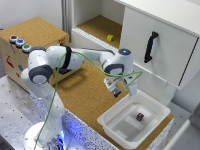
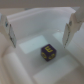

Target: Pick up the purple block

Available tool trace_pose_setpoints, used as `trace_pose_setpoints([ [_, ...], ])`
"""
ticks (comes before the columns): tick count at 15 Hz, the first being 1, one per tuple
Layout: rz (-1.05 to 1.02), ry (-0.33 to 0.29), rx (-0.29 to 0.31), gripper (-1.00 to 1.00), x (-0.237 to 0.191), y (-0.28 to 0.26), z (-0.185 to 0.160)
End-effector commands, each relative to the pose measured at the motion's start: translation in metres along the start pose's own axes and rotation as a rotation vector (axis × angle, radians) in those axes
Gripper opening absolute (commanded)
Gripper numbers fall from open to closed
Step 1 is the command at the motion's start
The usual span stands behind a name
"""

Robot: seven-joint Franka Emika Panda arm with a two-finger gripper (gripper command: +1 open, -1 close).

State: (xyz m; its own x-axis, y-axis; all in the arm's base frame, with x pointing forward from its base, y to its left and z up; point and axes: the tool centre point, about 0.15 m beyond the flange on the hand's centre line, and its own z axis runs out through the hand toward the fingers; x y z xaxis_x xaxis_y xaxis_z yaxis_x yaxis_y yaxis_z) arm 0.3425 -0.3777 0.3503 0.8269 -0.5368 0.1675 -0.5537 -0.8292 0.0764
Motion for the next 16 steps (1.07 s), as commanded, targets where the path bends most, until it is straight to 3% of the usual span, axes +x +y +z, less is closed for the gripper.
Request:
trace_pose_setpoints([
  [1, 0.141, -0.106, 0.023, 1.00, 0.021, 0.054, 0.041],
  [5, 0.376, -0.086, 0.048, 1.00, 0.021, 0.051, 0.069],
  [10, 0.553, -0.031, 0.089, 1.00, 0.054, 0.016, 0.076],
  [16, 0.674, -0.119, 0.084, 1.00, 0.071, -0.006, 0.112],
])
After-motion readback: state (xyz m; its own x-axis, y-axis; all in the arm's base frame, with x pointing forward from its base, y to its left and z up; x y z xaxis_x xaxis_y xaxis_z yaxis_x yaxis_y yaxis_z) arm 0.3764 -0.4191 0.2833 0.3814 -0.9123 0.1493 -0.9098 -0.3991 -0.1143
